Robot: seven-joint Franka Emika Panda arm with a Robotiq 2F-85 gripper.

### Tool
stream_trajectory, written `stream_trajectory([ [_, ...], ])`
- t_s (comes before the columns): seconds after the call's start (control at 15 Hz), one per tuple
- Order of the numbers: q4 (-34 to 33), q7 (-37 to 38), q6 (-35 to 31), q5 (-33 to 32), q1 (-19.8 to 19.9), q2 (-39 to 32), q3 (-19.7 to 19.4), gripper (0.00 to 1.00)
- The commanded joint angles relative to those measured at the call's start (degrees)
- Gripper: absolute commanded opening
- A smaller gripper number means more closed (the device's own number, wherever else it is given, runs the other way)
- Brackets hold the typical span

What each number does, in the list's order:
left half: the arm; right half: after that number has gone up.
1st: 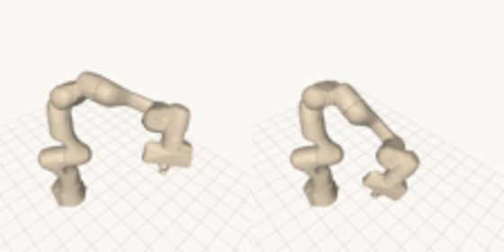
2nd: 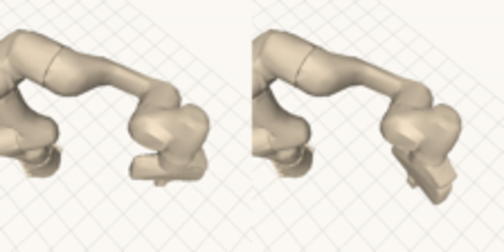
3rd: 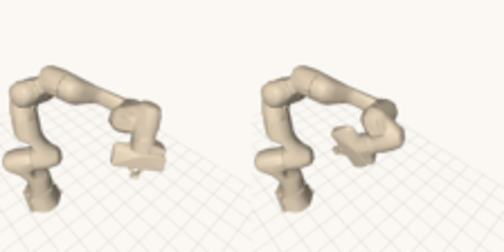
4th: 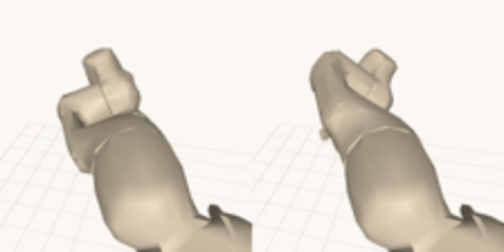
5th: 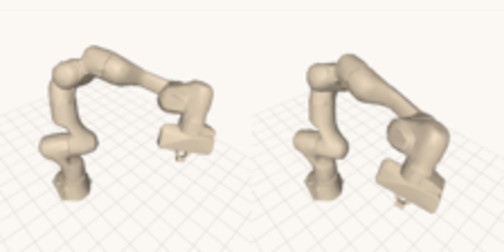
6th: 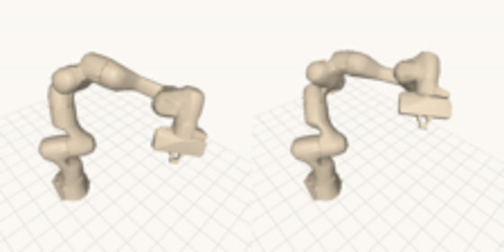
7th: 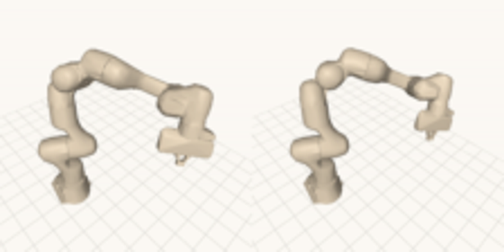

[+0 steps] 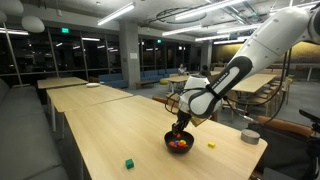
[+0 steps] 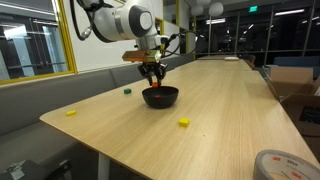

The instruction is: Put the rings inside the black bowl

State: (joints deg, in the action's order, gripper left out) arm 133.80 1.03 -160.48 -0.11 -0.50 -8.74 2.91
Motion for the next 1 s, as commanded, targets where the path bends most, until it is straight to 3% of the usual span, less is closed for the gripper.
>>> stream_trajectory([
  [0.0,-7.6,-6.2,4.0,5.5,2.3,-6.7,0.6,0.67],
  [0.13,-9.8,-5.9,7.1,5.1,2.6,-8.7,0.0,0.74],
  [0.33,-12.0,-4.7,13.9,3.5,2.7,-10.6,-0.9,0.97],
  [0.4,-12.3,-4.0,16.5,2.9,2.4,-10.8,-1.5,1.00],
  [0.93,-10.1,0.5,30.3,0.2,0.8,-9.2,-2.9,1.00],
])
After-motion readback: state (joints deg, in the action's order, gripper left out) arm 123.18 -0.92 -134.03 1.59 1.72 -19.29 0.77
